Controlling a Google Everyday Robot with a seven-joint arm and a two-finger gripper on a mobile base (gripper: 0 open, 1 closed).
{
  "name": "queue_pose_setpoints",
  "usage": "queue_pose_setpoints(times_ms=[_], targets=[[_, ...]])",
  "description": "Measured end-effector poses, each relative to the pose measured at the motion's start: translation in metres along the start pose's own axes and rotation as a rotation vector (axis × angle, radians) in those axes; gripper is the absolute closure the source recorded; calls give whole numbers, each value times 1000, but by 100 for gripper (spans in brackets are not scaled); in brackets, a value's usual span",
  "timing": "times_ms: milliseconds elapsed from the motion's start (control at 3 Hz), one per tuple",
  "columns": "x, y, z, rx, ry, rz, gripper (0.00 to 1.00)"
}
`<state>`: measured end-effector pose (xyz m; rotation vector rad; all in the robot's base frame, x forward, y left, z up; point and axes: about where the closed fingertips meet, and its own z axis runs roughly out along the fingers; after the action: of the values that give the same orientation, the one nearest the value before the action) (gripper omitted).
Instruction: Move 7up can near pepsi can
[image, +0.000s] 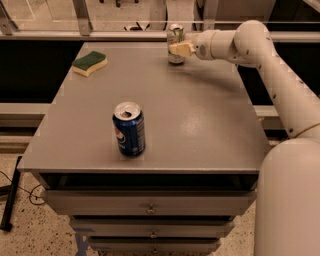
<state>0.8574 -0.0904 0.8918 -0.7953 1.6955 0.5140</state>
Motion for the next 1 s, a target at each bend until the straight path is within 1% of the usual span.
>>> queue_pose_setpoints(times_ms=[333, 667, 1000], targets=[[-5, 8, -16, -22, -11, 24, 87], [-8, 27, -46, -88, -2, 34, 100], [-8, 54, -93, -172, -8, 59, 100]])
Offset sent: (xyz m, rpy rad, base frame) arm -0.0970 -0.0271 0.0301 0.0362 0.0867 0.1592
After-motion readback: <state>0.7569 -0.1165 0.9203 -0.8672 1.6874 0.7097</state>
